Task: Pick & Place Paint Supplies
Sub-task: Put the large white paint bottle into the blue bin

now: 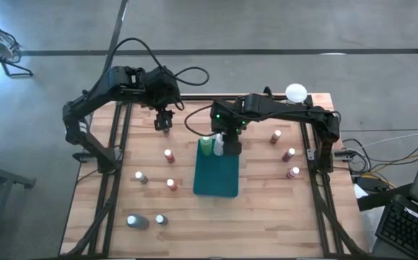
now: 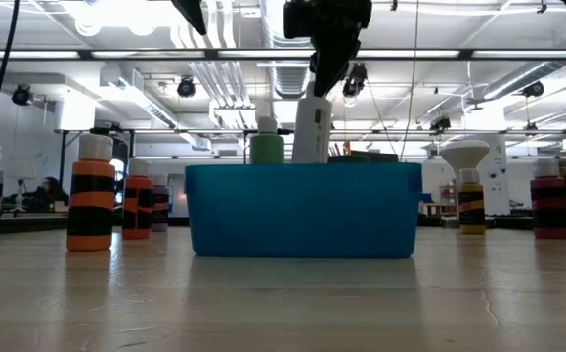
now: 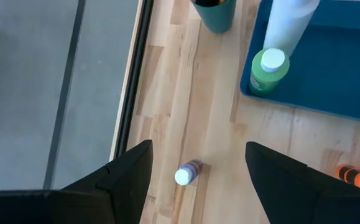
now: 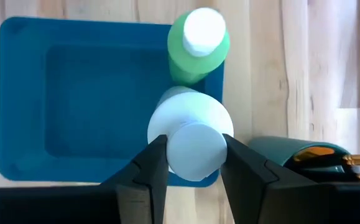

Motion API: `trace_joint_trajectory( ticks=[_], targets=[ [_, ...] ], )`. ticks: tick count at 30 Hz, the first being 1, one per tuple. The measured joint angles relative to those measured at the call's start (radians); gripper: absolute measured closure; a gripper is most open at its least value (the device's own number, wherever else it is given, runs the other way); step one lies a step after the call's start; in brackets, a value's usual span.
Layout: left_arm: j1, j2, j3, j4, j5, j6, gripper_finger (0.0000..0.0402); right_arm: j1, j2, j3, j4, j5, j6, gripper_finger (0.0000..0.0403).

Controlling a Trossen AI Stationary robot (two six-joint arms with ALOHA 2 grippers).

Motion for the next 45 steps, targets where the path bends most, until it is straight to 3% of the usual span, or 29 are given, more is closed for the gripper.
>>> trace_joint_trajectory(
  ticks=[15,45],
  targets=[
    [0.000,-0.022,0.000,0.016,0.000,0.006,0.0140,-0.065,-0.002,-0.136,0.114,-0.054,-0.008,0.0289],
    [0.000,-0.022,0.000,0.007,0.003,0.000,0.0140,-0.072,0.040,-0.149,0.159,-0.059,-0.003,0.0287]
  ],
)
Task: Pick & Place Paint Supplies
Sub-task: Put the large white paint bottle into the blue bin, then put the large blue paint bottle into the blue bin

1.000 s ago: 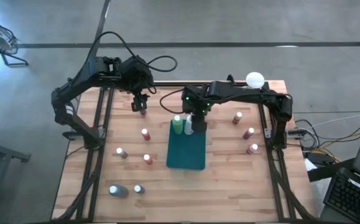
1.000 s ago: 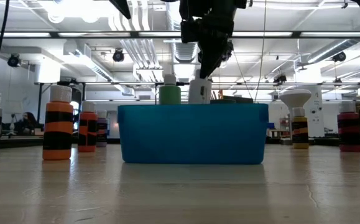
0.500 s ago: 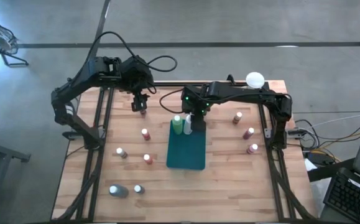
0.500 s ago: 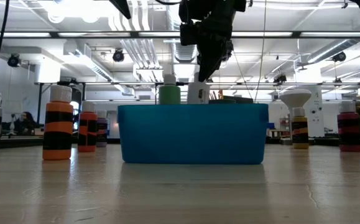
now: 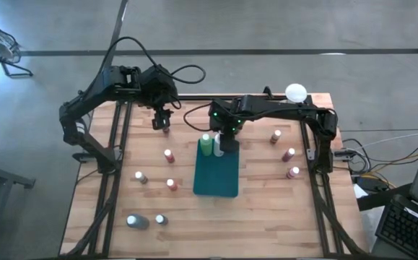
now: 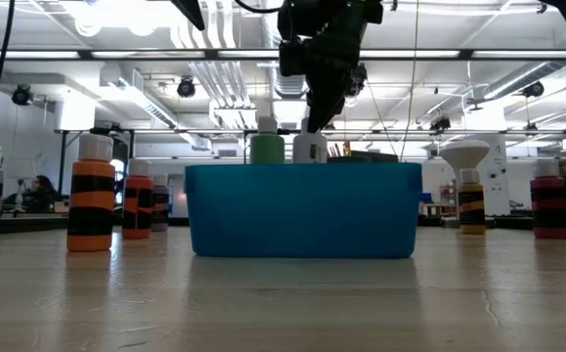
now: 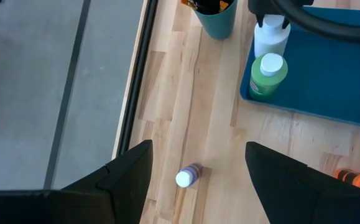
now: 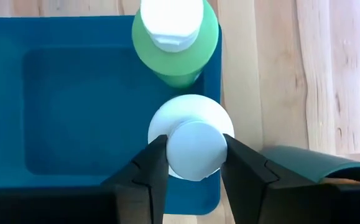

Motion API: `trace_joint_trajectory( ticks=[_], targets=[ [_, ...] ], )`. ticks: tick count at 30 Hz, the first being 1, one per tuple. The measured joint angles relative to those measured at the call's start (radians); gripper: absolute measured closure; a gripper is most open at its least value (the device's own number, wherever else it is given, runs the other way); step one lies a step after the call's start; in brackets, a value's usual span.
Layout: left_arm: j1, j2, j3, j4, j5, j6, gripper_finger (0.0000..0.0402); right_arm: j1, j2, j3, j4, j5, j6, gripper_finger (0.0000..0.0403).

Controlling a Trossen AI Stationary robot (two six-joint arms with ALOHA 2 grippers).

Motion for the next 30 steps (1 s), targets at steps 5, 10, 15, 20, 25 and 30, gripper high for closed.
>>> trace_joint_trajectory(
  ticks=[5,10,15,20,25,30],
  targets=[
    [0.000,0.000,0.000,0.000,0.000,0.000,0.0140,0.000,-0.014,-0.005,0.009,0.008,0.025,0.0197],
    [0.000,0.000,0.000,0.000,0.000,0.000,0.0140,0.000,-0.029,0.001,-0.002,0.008,0.027,0.0152],
    [0.000,0.000,0.000,-0.027,0.000,-0.012,0.0140,0.010,-0.052,0.029,-0.045,0.002,0.032,0.0164],
    [-0.005,-0.033,-0.031,-0.026,0.094,-0.069,0.0140,0.023,-0.093,0.070,-0.156,0.006,0.046,0.0186],
    [-0.055,-0.118,-0.158,-0.025,0.135,-0.135,0.0140,0.029,-0.169,0.074,-0.177,0.014,0.068,0.0206],
    [-0.175,-0.209,-0.365,-0.026,0.135,-0.291,0.0140,0.030,-0.240,0.073,-0.205,0.106,0.087,0.0228]
  ],
)
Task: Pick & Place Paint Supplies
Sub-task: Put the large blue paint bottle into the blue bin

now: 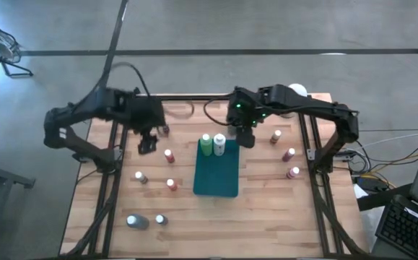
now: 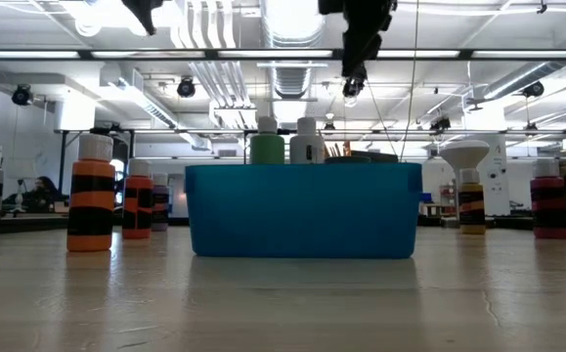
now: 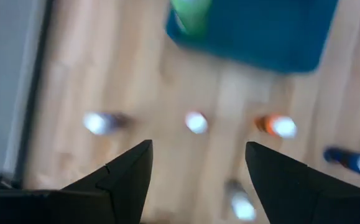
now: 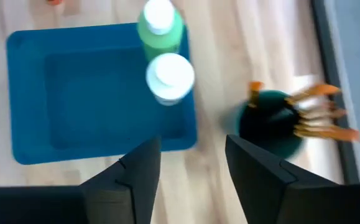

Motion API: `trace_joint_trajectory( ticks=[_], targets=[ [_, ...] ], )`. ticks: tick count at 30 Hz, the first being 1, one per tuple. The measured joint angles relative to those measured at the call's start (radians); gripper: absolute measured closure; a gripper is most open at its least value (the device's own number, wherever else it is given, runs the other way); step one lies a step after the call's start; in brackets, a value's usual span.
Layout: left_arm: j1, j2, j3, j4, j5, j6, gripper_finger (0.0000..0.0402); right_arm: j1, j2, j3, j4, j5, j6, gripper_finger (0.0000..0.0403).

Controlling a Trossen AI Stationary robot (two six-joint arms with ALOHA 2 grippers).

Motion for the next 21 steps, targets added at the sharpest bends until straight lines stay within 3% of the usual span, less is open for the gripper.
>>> trace_joint_trajectory(
  ticks=[8,16,21],
  targets=[
    [-0.326,-0.076,-0.220,0.000,0.001,-0.364,0.0140,0.001,-0.088,-0.004,-0.010,0.036,0.028,0.0252],
    [-0.742,-0.079,-0.270,0.010,-0.030,-0.778,0.0140,-0.001,-0.095,-0.009,-0.004,0.040,0.027,0.0274],
    [-0.914,-0.046,-0.271,0.042,-0.069,-0.947,0.0140,-0.006,-0.086,-0.009,0.006,0.062,0.041,0.0284]
  ],
)
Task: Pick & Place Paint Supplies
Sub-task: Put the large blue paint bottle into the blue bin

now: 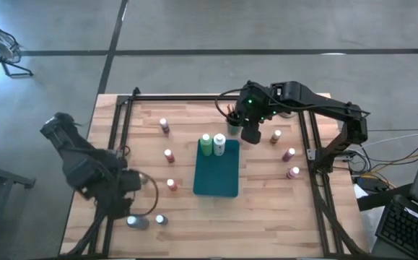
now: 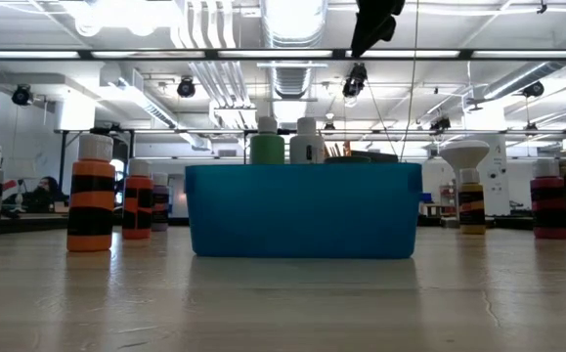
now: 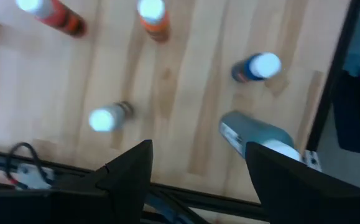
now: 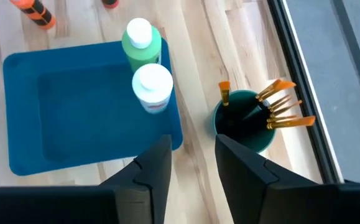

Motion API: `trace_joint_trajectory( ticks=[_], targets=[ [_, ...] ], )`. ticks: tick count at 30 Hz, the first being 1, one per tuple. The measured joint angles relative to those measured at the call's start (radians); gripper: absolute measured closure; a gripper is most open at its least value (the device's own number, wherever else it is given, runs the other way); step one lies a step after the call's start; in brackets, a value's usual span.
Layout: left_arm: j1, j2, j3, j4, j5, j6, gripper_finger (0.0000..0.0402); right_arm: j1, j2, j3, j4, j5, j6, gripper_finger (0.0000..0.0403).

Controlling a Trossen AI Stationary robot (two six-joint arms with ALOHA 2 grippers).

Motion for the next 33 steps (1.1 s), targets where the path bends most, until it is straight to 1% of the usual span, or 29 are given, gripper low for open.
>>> trace_joint_trajectory(
  ticks=[5,8,12,18,22,26,33],
  targets=[
    [-0.098,0.036,0.000,0.027,0.021,-0.143,0.0140,0.000,-0.001,0.000,0.015,0.000,0.034,0.0289],
    [-0.137,0.056,0.000,0.061,0.049,-0.183,0.0140,0.000,-0.003,0.000,0.015,0.000,0.037,0.0292],
    [-0.167,0.081,0.000,0.111,0.060,-0.230,0.0140,0.000,-0.002,0.000,0.017,0.000,0.038,0.0298],
    [-0.181,0.143,0.000,0.178,0.066,-0.232,0.0140,0.000,-0.002,0.000,0.024,0.000,0.038,0.0308],
    [-0.182,0.195,0.000,0.181,0.080,-0.226,0.0140,0.000,-0.002,0.000,0.024,0.000,0.035,0.0312],
    [-0.182,0.233,0.000,0.177,0.108,-0.225,0.0140,0.000,-0.002,0.000,0.026,0.000,0.034,0.0304],
    [-0.182,0.245,0.000,0.166,0.095,-0.221,0.0140,0.000,-0.002,0.000,0.042,-0.001,0.037,0.0283]
  ],
)
